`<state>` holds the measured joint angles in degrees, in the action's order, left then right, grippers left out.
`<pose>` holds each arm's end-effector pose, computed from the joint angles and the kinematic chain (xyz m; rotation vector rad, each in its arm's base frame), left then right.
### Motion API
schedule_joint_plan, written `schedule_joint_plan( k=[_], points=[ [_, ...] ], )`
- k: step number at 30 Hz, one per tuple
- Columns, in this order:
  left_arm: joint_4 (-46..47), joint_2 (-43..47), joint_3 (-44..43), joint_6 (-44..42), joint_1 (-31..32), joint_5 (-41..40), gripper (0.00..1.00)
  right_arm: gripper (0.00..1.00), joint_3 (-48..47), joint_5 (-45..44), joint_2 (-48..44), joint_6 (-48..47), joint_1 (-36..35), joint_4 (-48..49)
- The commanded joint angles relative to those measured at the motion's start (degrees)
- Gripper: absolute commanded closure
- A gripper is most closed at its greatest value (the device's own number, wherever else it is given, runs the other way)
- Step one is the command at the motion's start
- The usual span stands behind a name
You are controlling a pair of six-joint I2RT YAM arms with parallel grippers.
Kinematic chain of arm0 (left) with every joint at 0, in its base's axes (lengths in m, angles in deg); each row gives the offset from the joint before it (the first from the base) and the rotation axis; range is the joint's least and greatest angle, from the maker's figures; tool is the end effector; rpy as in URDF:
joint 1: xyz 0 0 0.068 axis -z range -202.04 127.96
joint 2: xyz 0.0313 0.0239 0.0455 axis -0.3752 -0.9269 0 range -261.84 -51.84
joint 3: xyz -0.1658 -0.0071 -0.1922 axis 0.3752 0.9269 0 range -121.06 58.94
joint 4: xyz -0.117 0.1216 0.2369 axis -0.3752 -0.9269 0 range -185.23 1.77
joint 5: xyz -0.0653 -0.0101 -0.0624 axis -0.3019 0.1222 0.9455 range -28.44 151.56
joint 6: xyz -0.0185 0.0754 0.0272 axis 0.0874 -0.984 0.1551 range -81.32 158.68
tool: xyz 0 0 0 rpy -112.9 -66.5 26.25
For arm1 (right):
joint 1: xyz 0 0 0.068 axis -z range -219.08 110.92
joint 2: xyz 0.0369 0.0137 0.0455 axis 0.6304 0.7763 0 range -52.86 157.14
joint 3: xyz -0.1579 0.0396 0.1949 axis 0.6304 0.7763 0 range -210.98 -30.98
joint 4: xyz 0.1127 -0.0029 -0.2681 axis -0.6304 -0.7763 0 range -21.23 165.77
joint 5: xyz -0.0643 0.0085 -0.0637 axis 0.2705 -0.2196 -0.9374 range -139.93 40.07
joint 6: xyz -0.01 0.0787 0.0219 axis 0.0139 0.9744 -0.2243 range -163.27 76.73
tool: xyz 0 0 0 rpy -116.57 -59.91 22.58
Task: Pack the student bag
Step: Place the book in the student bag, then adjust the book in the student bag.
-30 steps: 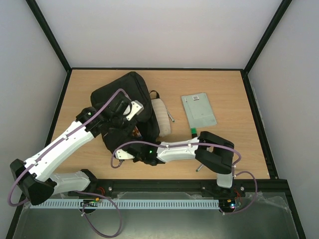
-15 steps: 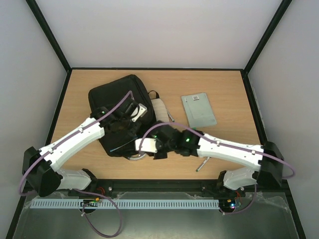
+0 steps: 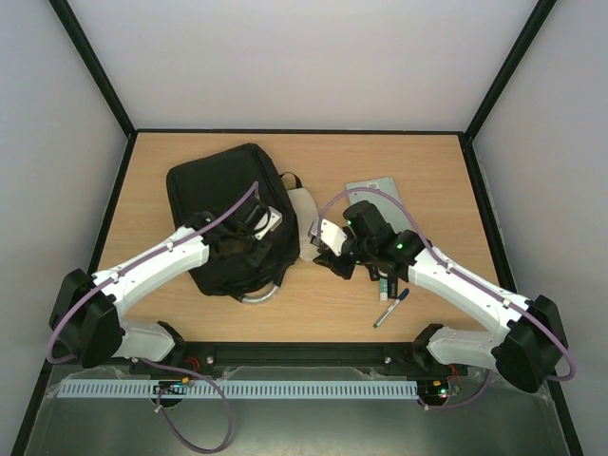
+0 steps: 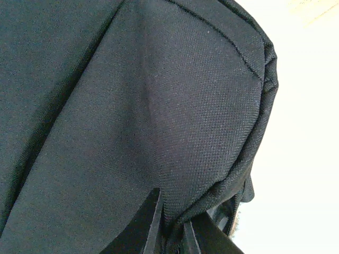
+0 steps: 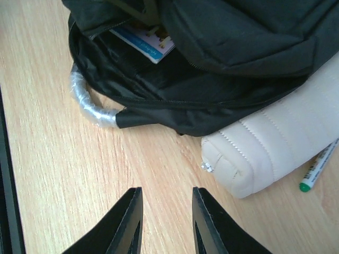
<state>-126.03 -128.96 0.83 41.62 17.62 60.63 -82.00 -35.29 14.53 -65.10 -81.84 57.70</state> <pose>0.2516 -0.2070 0.1968 0.8079 2.4544 -0.2601 0.2272 0.2346 0.2378 -1.2926 1.7684 0.4850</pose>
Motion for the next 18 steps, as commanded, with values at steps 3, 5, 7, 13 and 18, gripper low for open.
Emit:
schedule_joint_plan(
  k=[3,5,7,13,18],
  points=[
    [0.7,0.5,-3.2,0.1,-0.6,-0.4,0.9,0.68,0.5,0.9,2.3,-0.2,0.2,1.7],
    [0.5,1.6,-3.5,-0.1,-0.6,0.5,0.9,0.56,0.3,-0.7,2.9,0.0,0.1,4.4],
    [0.8,3.1,-2.9,-0.1,-0.6,0.9,0.9,0.52,-0.3,-1.0,3.8,-0.5,0.2,6.9],
    [2.6,7.3,-0.2,-0.6,-0.6,3.8,0.89,0.47,-8.7,0.7,12.4,-0.3,0.1,9.4],
    [2.5,10.0,0.4,-0.6,-0.6,3.8,0.88,0.45,-14.3,5.7,17.6,-0.1,0.1,10.7]
  ],
)
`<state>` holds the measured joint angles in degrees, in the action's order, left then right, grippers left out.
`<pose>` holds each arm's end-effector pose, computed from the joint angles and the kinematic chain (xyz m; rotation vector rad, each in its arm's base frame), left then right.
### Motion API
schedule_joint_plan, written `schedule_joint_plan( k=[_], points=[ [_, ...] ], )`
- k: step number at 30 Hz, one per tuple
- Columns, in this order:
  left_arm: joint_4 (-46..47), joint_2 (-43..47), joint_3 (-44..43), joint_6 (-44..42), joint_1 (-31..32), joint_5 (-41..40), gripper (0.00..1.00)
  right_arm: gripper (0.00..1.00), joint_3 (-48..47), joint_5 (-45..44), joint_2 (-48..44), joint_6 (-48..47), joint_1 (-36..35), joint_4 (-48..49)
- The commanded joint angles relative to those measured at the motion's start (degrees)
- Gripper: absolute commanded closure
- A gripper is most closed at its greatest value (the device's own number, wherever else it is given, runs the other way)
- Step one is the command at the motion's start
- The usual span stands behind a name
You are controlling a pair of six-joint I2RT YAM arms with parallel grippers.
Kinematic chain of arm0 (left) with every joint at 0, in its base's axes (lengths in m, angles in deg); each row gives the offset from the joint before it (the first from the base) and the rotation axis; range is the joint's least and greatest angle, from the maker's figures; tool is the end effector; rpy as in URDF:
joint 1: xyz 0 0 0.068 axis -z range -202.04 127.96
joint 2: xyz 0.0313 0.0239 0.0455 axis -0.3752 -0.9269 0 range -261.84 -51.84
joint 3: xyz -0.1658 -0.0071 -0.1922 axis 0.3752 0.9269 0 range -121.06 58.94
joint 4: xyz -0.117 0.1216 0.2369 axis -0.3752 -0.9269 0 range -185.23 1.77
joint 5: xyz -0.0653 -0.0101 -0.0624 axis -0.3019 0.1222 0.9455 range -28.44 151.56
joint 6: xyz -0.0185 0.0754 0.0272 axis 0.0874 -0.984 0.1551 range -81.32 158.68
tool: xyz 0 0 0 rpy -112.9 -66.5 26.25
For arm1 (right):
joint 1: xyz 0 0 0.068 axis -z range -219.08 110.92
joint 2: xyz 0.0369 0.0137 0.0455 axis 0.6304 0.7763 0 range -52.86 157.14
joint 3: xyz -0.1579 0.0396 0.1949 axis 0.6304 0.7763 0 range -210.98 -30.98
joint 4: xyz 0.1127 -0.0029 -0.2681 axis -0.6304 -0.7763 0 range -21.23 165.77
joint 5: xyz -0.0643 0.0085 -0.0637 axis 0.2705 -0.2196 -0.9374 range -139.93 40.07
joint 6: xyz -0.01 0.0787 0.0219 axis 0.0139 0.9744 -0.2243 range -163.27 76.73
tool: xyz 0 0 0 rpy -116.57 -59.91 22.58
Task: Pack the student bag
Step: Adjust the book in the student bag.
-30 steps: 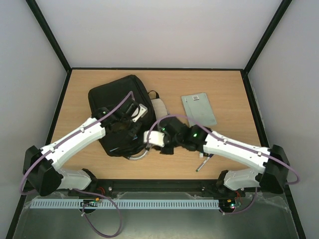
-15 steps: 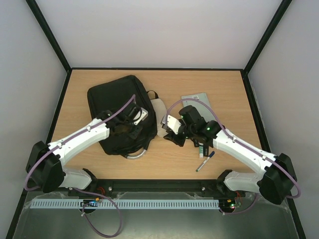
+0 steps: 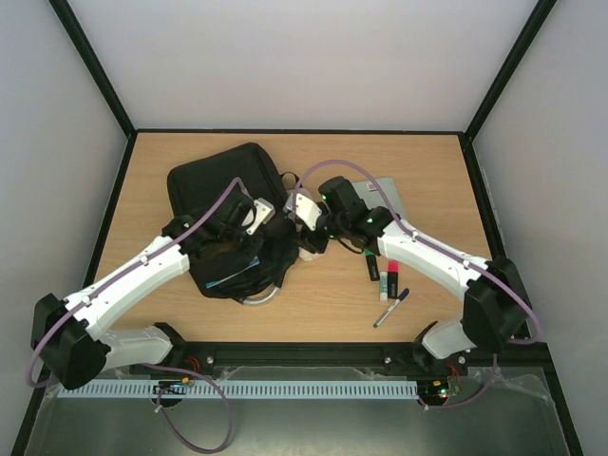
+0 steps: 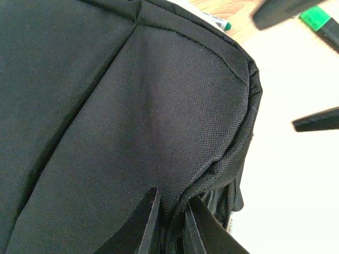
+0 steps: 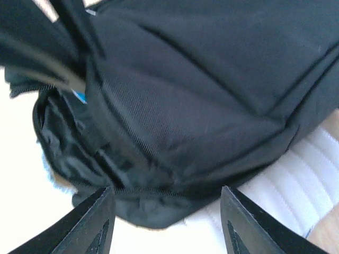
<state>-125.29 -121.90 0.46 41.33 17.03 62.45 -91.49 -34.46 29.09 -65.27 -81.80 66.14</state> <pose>0.2442 -0.1996 0.2374 0.7724 2.3251 -0.3470 0.2716 0.2767 0.2366 -1.2752 1.7079 0.4997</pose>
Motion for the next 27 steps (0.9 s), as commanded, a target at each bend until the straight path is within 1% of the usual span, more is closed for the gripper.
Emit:
schedule_joint_plan(
  k=[1,8,10,11,13,15,17,19,22,23,24,25,26,27],
  points=[
    [1.7,3.4,0.9,-0.4,0.0,2.1,0.87,0.45,-5.5,5.7,3.9,0.1,0.1,2.6],
    [0.9,5.9,0.8,-0.3,-0.1,1.1,0.86,0.42,-8.2,10.5,8.0,-1.0,0.0,3.0],
    [0.8,6.2,0.8,-0.3,-0.2,0.6,0.86,0.42,-8.8,12.4,9.2,-1.6,0.0,2.2],
    [0.8,6.3,0.7,-0.3,-0.2,0.3,0.87,0.44,-9.2,13.1,9.8,-1.6,0.0,1.8],
    [0.8,6.3,0.5,-0.4,-0.2,0.3,0.87,0.51,-9.4,13.1,10.9,0.0,-0.1,2.5],
    [0.8,6.4,0.1,-0.4,-0.3,0.3,0.88,0.58,-9.5,10.6,11.6,2.4,-0.1,4.7],
    [0.7,6.6,-0.3,-0.5,-0.3,-0.2,0.89,0.7,-9.6,7.1,12.1,4.5,-0.1,7.2],
    [0.3,6.7,-0.9,-0.5,-0.3,-0.8,0.88,0.81,-9.9,5.2,12.4,5.4,-0.1,8.5],
    [-0.8,6.7,-1.8,-0.6,-0.4,-1.8,0.8,0.95,-10.0,4.3,12.4,6.5,-0.1,9.6],
    [-1.1,6.7,-2.0,-0.4,-0.4,-2.5,0.76,0.98,-9.9,3.9,12.5,6.9,-0.1,9.9],
    [-1.5,6.8,-2.3,-0.1,-0.4,-3.5,0.7,0.99,-9.8,3.4,12.5,7.2,-0.1,10.3],
    [-2.0,6.8,-2.4,0.3,-0.4,-4.7,0.61,0.99,-9.8,3.0,12.5,7.6,-0.1,10.6],
    [-2.5,6.8,-3.0,0.9,-0.4,-5.7,0.55,0.99,-9.8,2.7,12.7,8.0,-0.1,10.9],
    [-3.2,7.0,-3.7,1.3,-0.4,-6.0,0.53,0.99,-10.1,2.2,12.9,8.4,0.0,10.9]
  ],
)
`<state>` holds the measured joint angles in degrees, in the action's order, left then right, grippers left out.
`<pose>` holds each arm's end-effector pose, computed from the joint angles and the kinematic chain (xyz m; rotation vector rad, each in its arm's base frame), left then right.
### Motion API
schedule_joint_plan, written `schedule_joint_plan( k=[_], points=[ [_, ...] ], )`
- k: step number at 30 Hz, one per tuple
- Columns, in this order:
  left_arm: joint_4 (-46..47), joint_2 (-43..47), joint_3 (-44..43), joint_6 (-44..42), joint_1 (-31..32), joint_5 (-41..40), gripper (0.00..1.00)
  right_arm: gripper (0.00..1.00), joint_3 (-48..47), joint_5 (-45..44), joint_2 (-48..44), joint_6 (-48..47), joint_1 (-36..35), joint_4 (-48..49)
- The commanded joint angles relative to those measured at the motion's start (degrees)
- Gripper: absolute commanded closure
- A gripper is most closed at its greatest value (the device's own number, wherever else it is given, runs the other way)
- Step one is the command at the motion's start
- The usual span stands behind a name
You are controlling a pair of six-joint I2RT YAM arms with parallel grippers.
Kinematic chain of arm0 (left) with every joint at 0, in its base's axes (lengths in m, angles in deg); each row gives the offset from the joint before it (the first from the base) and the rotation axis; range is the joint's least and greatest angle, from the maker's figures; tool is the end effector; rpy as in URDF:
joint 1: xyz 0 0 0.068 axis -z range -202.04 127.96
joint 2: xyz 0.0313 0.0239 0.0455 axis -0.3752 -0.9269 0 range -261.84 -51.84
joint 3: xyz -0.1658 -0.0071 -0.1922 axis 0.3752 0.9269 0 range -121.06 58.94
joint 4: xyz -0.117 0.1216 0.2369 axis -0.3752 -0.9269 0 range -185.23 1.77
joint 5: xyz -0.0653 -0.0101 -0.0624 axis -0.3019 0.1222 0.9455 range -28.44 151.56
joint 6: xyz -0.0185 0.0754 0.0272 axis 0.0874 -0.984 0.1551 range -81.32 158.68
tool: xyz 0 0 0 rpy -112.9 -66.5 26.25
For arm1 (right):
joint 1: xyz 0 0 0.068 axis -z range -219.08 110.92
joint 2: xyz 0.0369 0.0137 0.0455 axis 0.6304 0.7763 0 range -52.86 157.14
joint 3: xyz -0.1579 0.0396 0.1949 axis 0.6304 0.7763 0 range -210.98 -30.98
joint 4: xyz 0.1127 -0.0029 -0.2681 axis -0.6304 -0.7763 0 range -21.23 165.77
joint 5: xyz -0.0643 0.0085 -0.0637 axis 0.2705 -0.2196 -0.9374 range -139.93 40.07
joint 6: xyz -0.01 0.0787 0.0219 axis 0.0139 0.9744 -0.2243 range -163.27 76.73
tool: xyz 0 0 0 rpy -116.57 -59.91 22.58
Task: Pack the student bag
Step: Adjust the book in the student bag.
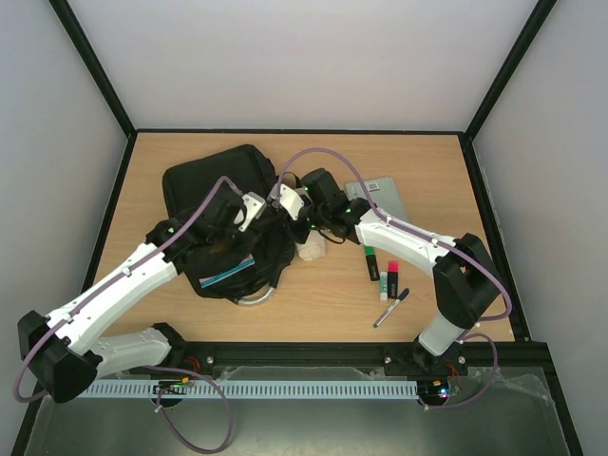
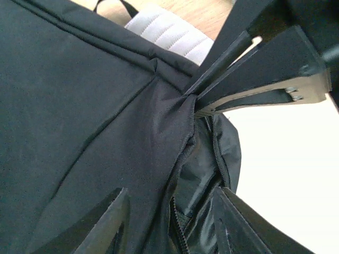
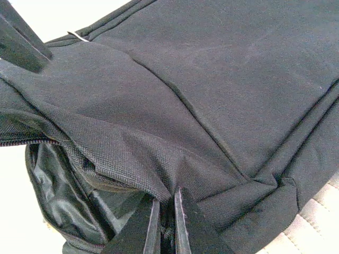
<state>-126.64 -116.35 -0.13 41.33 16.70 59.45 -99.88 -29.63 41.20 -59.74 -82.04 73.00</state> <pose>0.2360 -0.1859 0.2669 0.7125 2.2469 -0.3142 0.3033 0.3163 0.2281 -1.2236 1.6928 0.6481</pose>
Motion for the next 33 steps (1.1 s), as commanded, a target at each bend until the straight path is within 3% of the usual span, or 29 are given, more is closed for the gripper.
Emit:
schedule_joint_plan(
  k=[1,6,9,13,20,25,28,33],
  points=[
    [-2.7,1.6,-4.0,1.9,-0.1,-2.7,0.52,0.99,-2.2,-3.0,1.2,3.3,0.2,3.9],
    [-7.0,3.9,-7.0,7.3,0.1,5.4,0.58,0.99,-4.8,-4.5,2.1,4.9,0.5,3.2],
    [-8.6,4.6,-4.5,12.3,0.6,9.0,0.66,0.99,-4.9,-4.5,1.5,5.2,0.8,3.5],
    [-8.0,4.3,1.7,17.6,4.3,11.9,0.67,0.99,-5.6,-4.4,1.5,5.6,1.0,3.3],
    [-3.7,-1.1,9.2,27.1,14.0,1.9,0.66,0.99,-5.8,-4.1,1.4,6.4,1.3,3.3],
    [-3.7,-1.4,12.9,44.9,14.0,-13.8,0.65,0.99,-5.0,-3.6,0.6,6.5,1.3,3.5],
    [0.2,1.5,16.7,53.8,14.0,-18.5,0.61,0.99,-4.5,-2.8,-0.2,6.6,1.3,3.5],
    [2.7,6.5,22.4,61.2,13.6,-22.9,0.56,0.99,-4.4,-1.4,-1.1,6.9,1.3,3.4]
  ],
)
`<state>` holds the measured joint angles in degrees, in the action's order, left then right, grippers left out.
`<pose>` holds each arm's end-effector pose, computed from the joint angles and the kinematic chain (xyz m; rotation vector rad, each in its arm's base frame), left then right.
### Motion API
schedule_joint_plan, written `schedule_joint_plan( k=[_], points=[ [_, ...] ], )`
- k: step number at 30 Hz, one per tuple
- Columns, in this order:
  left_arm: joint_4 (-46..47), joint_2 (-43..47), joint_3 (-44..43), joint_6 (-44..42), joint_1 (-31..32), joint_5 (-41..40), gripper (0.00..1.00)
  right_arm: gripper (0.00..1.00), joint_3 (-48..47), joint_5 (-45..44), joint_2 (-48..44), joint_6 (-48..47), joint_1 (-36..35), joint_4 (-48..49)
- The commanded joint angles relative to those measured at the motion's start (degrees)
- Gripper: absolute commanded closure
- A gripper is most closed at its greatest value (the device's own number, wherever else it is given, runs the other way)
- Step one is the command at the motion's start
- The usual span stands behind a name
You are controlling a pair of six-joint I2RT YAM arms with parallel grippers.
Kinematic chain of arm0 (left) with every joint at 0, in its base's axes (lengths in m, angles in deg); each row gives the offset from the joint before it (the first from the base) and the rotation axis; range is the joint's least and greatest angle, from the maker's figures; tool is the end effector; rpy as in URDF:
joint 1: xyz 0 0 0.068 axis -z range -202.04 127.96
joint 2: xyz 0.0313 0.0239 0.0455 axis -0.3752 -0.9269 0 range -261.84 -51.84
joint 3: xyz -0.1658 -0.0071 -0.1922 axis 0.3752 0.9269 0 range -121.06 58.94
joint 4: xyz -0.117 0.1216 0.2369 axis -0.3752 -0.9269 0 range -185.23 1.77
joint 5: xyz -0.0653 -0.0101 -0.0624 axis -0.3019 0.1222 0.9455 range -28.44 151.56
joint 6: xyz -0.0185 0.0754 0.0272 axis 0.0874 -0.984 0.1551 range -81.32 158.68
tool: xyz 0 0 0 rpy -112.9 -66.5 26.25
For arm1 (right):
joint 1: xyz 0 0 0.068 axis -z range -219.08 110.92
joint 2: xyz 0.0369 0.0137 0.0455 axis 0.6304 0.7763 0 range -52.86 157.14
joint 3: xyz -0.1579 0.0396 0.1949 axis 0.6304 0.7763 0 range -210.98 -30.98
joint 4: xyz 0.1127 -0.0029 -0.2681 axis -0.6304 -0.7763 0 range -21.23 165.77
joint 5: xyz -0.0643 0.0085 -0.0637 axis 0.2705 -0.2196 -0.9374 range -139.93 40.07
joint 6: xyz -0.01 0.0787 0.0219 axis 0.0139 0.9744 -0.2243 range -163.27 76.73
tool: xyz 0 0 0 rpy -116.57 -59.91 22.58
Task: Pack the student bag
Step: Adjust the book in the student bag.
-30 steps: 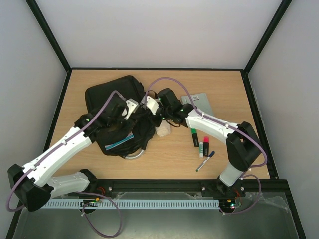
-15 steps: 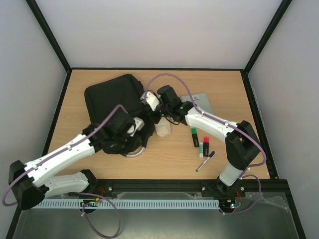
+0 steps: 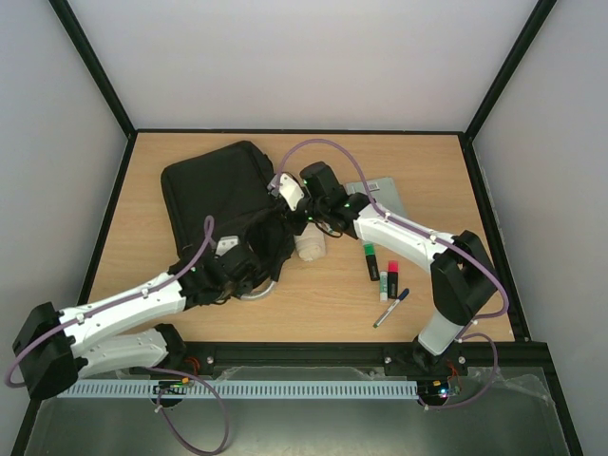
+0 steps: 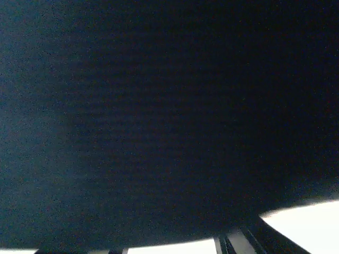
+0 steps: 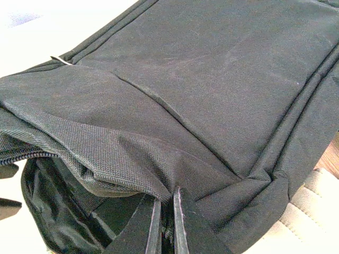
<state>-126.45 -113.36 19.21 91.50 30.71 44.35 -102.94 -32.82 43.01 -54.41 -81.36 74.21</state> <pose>0.1703 -0.1888 0.1583 -0.1060 2.5740 -0.3134 0.3191 0.3186 0.2383 -1.0925 1.7394 0.6427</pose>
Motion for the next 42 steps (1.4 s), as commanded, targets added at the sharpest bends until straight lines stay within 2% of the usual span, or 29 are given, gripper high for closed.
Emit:
schedule_joint_plan(
  k=[1,10,20,33,42],
  points=[
    [2.3,4.3,3.8,12.1,-0.7,-8.4,0.55,0.99,-1.3,2.0,-3.0,1.6,0.6,2.2],
    [2.6,11.3,11.6,19.0,-5.2,-8.9,0.36,0.99,-1.3,4.7,-3.0,2.3,0.6,2.0],
    [7.9,8.3,12.5,11.4,-15.9,-7.9,0.34,0.99,-1.3,6.5,-3.9,2.6,0.6,1.6],
    [12.2,4.1,14.9,8.2,-20.9,-7.2,0.29,0.99,-1.5,9.4,-3.5,3.1,0.6,1.4],
    [14.5,1.5,15.8,8.3,-21.7,-8.6,0.26,0.99,-1.6,10.3,-3.0,3.1,0.6,1.3]
  ],
)
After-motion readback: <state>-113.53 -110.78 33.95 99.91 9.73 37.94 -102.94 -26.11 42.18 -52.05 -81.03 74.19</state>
